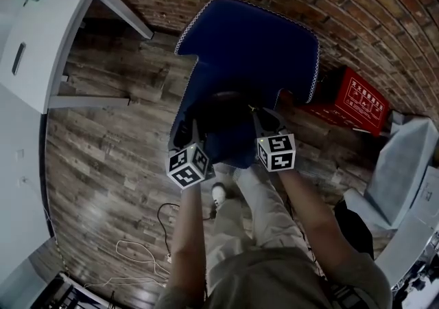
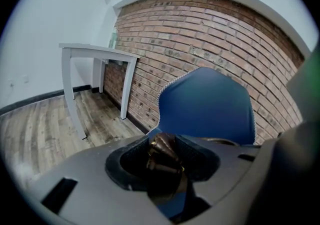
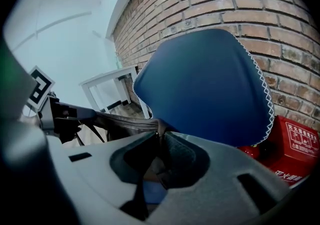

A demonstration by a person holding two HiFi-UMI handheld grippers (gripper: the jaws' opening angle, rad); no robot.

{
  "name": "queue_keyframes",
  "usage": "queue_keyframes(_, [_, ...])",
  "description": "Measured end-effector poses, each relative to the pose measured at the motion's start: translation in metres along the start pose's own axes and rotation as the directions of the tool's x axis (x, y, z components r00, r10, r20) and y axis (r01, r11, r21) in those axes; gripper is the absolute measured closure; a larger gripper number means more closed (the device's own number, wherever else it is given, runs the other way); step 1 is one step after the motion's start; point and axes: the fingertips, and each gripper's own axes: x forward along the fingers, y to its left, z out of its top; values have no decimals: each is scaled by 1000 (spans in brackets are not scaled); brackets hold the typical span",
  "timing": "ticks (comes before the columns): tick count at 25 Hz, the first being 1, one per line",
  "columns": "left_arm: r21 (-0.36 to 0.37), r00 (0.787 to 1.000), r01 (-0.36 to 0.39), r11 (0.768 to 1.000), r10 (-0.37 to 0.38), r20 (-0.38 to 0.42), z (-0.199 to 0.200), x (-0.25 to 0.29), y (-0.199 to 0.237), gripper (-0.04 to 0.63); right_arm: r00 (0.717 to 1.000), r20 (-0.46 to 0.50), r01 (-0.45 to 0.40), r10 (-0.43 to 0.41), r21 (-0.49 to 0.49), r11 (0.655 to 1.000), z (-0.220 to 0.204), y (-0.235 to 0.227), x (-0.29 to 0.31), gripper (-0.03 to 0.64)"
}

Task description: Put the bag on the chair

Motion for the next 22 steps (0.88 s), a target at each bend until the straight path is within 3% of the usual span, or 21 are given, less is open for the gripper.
queue_keyframes(8, [7,1000,-17,1000,17,-22,-2,-1,1,440,1000,-11,17,-17,7,1000,1,-2,-2,565])
queue_keyframes(11, [7,999,-25,1000,25,-35,-2,-5,2,425,1000,9,11,-12,24,1000,9,0,-7,464])
queue_keyframes(13, [10,1000,-9,1000,9,-27,1,-10,-1,372,1000,17,10,-10,21,1000,13,2,-11,413])
queue_keyframes(17, [14,1000,19,1000,-19,-5,11,-22,-6,321,999,28,22,-22,5,1000,20,3,-24,413])
queue_keyframes(22, [11,999,46,999,-46,12,21,-45,-13,319,998,44,39,-39,1,999,25,9,-47,413])
